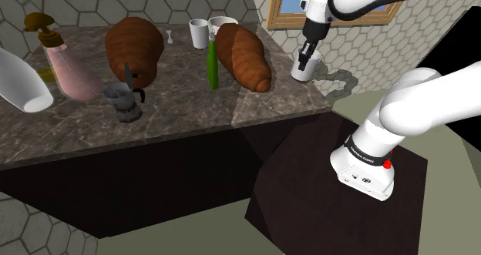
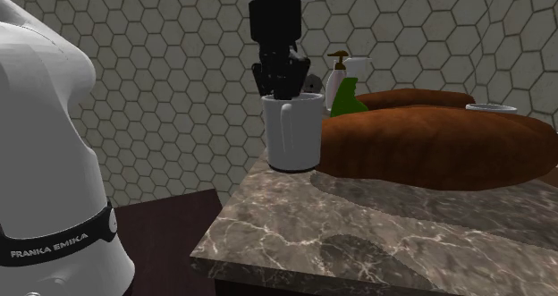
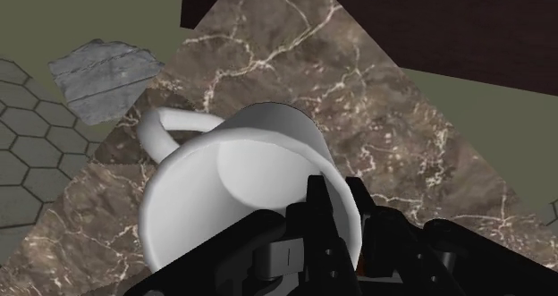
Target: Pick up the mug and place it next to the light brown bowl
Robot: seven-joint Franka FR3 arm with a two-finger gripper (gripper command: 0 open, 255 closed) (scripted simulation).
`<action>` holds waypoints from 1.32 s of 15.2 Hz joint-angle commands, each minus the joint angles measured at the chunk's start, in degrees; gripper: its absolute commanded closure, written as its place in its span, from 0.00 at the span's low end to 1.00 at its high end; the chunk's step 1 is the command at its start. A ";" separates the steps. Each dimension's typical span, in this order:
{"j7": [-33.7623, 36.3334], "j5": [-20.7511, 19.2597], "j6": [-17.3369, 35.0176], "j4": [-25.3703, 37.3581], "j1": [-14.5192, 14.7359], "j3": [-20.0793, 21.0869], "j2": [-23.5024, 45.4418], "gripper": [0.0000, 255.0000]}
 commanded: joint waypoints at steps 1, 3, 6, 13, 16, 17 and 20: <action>-0.05 0.16 -1.80 1.43 0.09 0.12 -0.36 1.00; -0.15 0.26 -3.54 2.73 0.13 0.18 -0.80 1.00; -0.30 0.41 -6.08 4.76 0.18 0.27 -1.31 1.00; -0.63 0.71 -11.73 9.81 0.29 0.48 -1.91 1.00; -0.77 0.82 -14.04 12.10 0.32 0.57 -1.94 1.00; -0.80 0.85 -14.61 12.69 0.33 0.59 -1.92 1.00; -2.91 -0.25 -12.01 17.00 -0.42 -1.49 4.82 1.00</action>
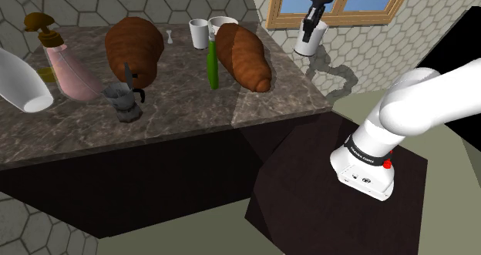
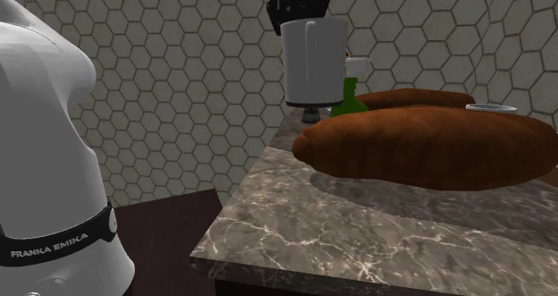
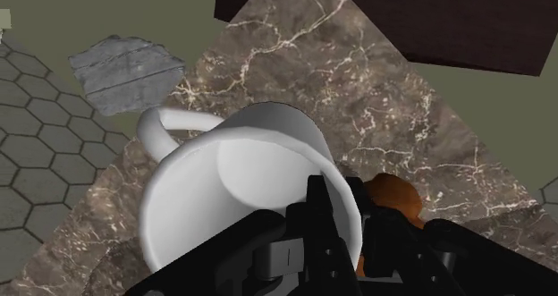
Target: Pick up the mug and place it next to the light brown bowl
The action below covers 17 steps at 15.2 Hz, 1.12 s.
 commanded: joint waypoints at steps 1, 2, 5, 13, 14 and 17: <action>-1.54 -0.66 1.23 3.13 -0.49 -1.43 4.22 1.00; -2.24 -0.85 1.89 4.75 -0.67 -2.06 6.44 1.00; -4.38 -1.11 3.46 10.00 -1.05 -3.92 13.06 1.00; -10.56 0.67 4.65 26.74 -1.89 -8.19 30.64 1.00; -11.38 1.12 4.49 29.16 -2.06 -8.63 32.88 1.00; -13.84 2.75 3.54 36.92 -2.74 -9.81 39.72 1.00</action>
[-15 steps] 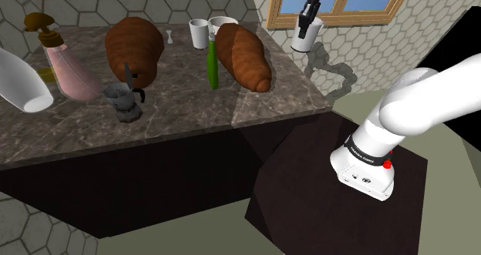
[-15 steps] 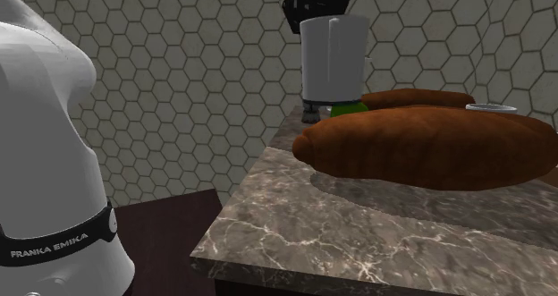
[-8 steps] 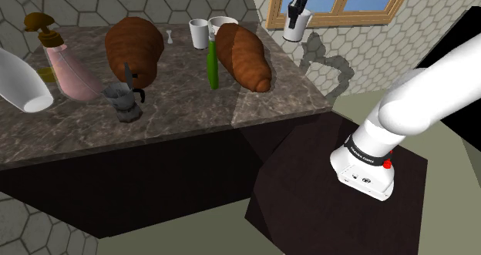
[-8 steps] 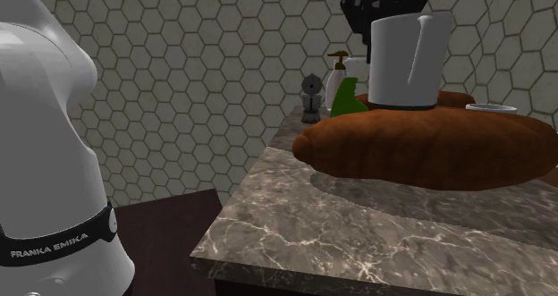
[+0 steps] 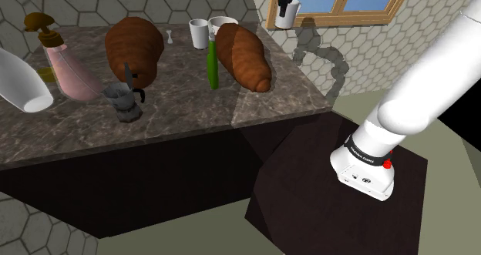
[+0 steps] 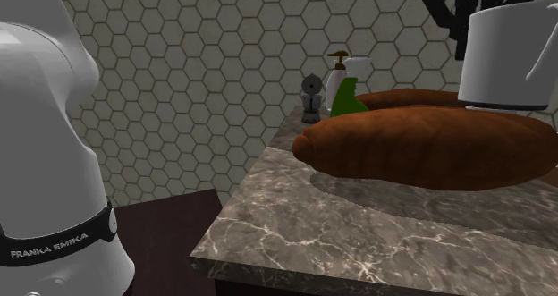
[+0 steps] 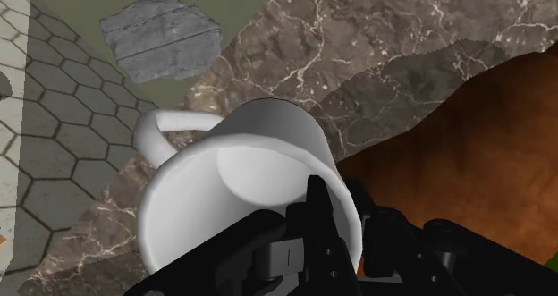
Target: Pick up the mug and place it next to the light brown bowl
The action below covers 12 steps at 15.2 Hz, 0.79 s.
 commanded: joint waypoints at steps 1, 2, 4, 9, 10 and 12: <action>-1.68 1.24 -0.67 5.71 -0.53 -0.71 5.05 1.00; -2.48 1.88 -1.23 8.62 -0.89 -0.99 7.43 1.00; -4.02 3.24 -2.65 14.83 -1.79 -1.44 12.32 1.00; -7.30 6.87 -8.32 33.88 -5.11 -1.87 25.98 1.00; -7.81 7.61 -9.99 38.69 -6.02 -1.82 29.17 1.00; -8.59 9.14 -14.36 50.44 -8.25 -1.55 36.57 1.00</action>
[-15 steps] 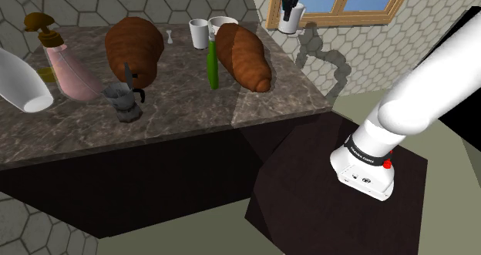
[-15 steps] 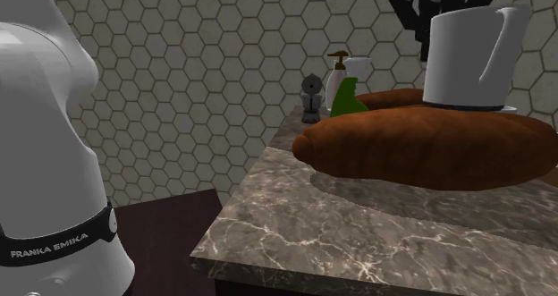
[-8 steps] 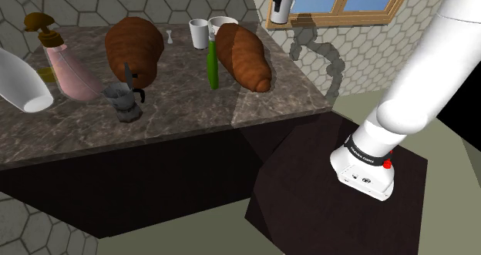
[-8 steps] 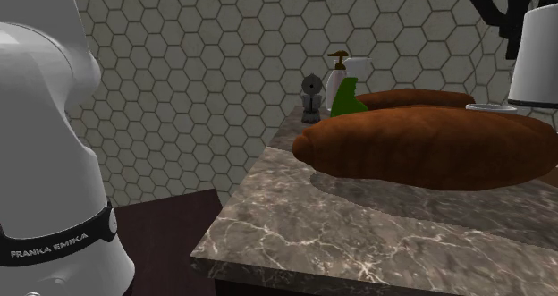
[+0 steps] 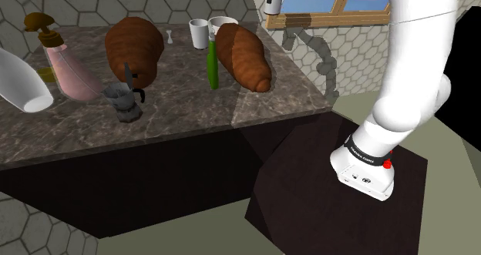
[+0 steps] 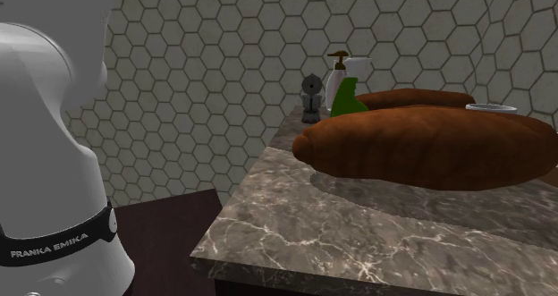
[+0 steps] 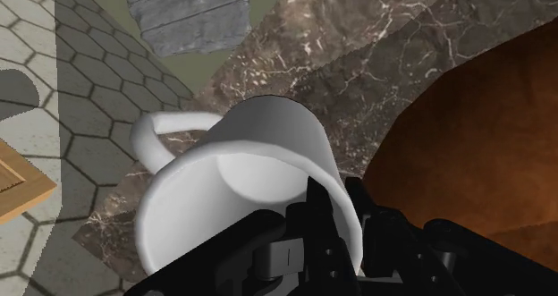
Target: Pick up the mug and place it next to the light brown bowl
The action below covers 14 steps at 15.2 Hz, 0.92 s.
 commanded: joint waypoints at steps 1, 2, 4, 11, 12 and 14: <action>-0.45 1.46 -4.76 12.66 -2.27 0.40 7.89 1.00; -0.45 2.18 -8.32 21.24 -3.80 0.76 12.83 1.00; -0.52 1.86 -5.44 16.59 -3.19 0.73 11.11 1.00; -0.65 1.47 2.09 6.10 -1.86 0.52 8.23 1.00; -0.66 1.44 3.01 4.96 -1.74 0.51 8.02 1.00; -0.68 1.41 4.77 2.87 -1.51 0.51 7.71 1.00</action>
